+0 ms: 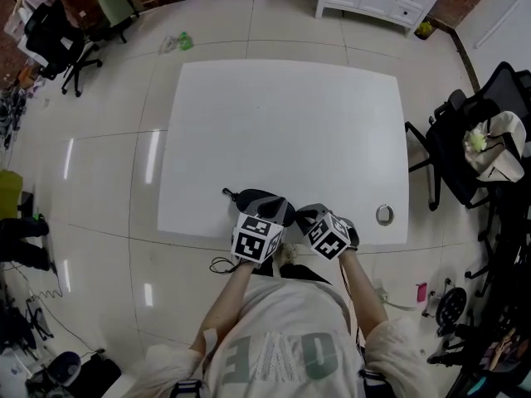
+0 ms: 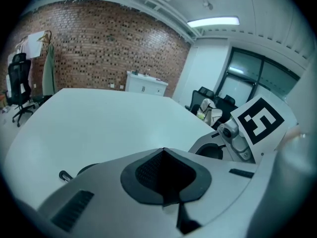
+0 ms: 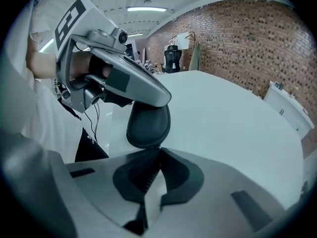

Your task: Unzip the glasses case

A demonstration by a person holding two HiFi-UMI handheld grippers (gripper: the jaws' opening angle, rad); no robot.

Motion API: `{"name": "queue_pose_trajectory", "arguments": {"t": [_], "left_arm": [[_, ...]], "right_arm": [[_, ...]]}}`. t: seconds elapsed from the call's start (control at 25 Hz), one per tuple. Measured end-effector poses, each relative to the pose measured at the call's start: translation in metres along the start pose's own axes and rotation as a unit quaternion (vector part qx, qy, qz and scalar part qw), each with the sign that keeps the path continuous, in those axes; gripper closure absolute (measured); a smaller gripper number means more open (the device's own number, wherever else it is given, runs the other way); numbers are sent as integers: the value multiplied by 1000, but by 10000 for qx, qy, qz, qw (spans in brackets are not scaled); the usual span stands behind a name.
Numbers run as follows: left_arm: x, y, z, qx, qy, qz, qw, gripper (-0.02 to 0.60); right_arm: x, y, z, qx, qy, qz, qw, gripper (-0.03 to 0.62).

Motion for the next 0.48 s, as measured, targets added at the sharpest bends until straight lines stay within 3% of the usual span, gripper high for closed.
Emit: {"name": "queue_pose_trajectory", "arguments": {"t": [0.12,0.32,0.48], "left_arm": [[16,-3,17,-303,-305,431,9981,580],[50,-6,42,-540,-953,717,9914,580],[44,-2,52,-536,-1022,912,9891,579]], "right_arm": [[-9,-3,6,-90,410,-17,9991,594],[-5,-5,17,-334,956,-224,9946,594],[-3,14,34,-376,1567,-660,9847,594]]}}
Point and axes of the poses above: the fingertips, and each gripper's own axes: z backward along the fingers, x to its left, y out of its underside, the point moved 3 cm from there along z, backward along the fingers, and after that the axes turned 14 degrees about -x, right-handed, at the moved point
